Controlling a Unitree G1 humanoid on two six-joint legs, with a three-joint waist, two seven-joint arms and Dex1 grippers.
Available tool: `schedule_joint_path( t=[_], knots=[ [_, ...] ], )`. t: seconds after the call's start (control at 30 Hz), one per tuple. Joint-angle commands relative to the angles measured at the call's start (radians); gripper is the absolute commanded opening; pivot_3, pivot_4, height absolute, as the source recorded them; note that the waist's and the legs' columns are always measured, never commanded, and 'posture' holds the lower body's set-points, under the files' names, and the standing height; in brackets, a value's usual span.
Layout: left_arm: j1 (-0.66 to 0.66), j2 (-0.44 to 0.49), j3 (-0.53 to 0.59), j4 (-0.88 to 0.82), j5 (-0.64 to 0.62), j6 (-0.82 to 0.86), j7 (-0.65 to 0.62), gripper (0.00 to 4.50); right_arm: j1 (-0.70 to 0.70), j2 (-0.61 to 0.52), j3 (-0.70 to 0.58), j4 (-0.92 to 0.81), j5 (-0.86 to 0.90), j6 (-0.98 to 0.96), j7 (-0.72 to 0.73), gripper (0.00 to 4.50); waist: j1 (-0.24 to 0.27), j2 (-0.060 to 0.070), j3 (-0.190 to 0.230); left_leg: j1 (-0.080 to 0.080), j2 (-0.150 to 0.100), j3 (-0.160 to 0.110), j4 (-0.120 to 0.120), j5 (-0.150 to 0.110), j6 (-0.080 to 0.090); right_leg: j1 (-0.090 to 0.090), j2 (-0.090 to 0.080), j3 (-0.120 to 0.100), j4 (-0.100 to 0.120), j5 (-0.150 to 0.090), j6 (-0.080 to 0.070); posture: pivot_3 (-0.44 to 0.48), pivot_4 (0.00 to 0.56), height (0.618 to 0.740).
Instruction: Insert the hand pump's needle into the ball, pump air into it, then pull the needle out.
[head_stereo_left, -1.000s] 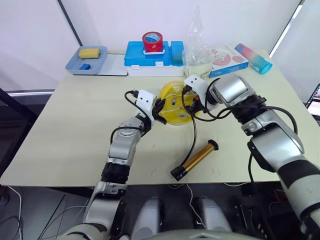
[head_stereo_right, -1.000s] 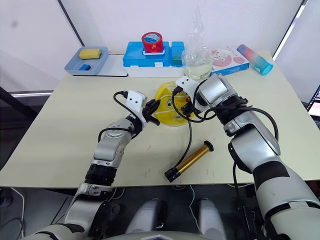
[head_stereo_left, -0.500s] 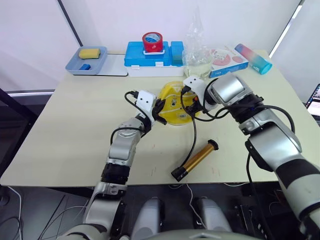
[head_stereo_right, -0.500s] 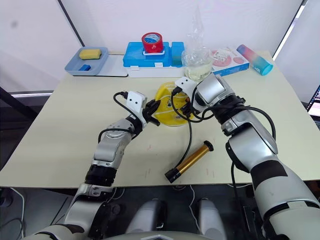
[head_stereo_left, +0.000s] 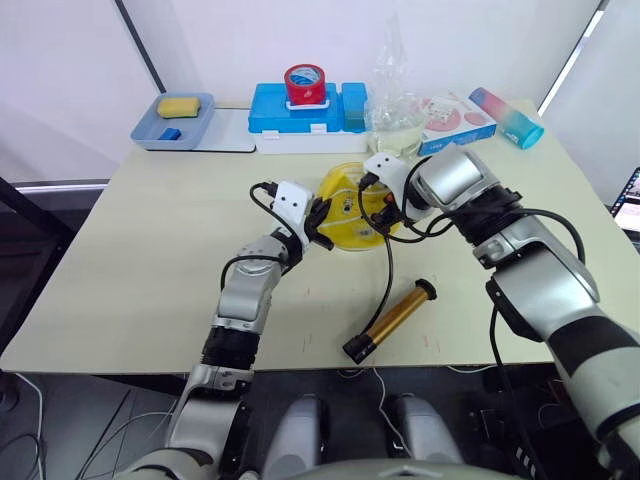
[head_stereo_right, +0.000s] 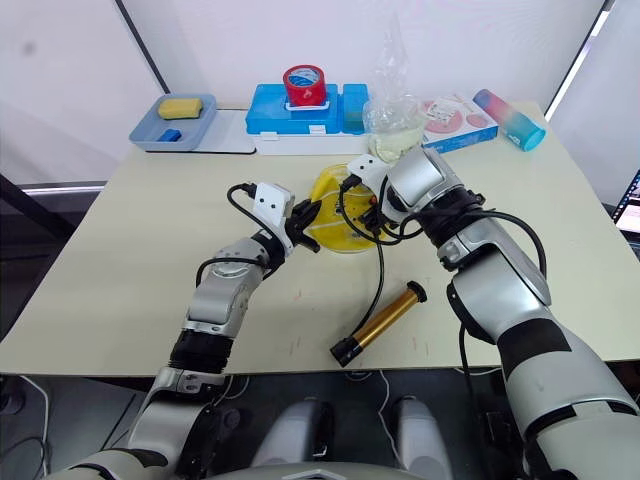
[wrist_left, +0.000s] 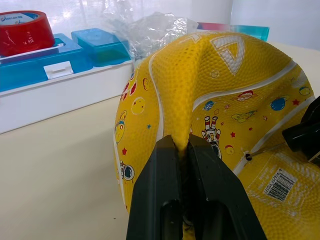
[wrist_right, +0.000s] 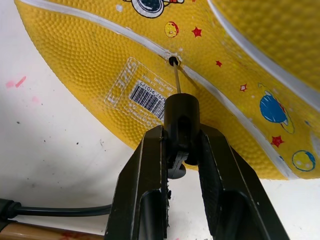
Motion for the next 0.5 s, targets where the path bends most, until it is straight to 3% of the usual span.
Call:
schedule_joint_path(
  t=[0.03, 0.5],
  knots=[
    [0.014, -0.001, -0.050, 0.007, 0.012, -0.004, -0.042, 0.10, -0.030, 0.021, 0.000, -0.012, 0.000, 0.018, -0.004, 0.32, 0.000, 0.000, 0.000, 0.000, 0.000, 0.000, 0.000, 0.000, 0.000, 0.000, 0.000, 0.000, 0.000, 0.000, 0.000, 0.000, 0.150, 0.739],
    [0.038, -0.004, -0.083, -0.007, 0.017, -0.018, -0.094, 0.10, -0.092, 0.094, -0.026, 0.020, 0.017, 0.036, -0.012, 0.32, -0.002, 0.000, 0.000, 0.000, 0.000, -0.001, -0.001, 0.000, 0.000, -0.001, 0.000, 0.000, -0.001, 0.000, 0.000, 0.000, 0.150, 0.739]
  ],
)
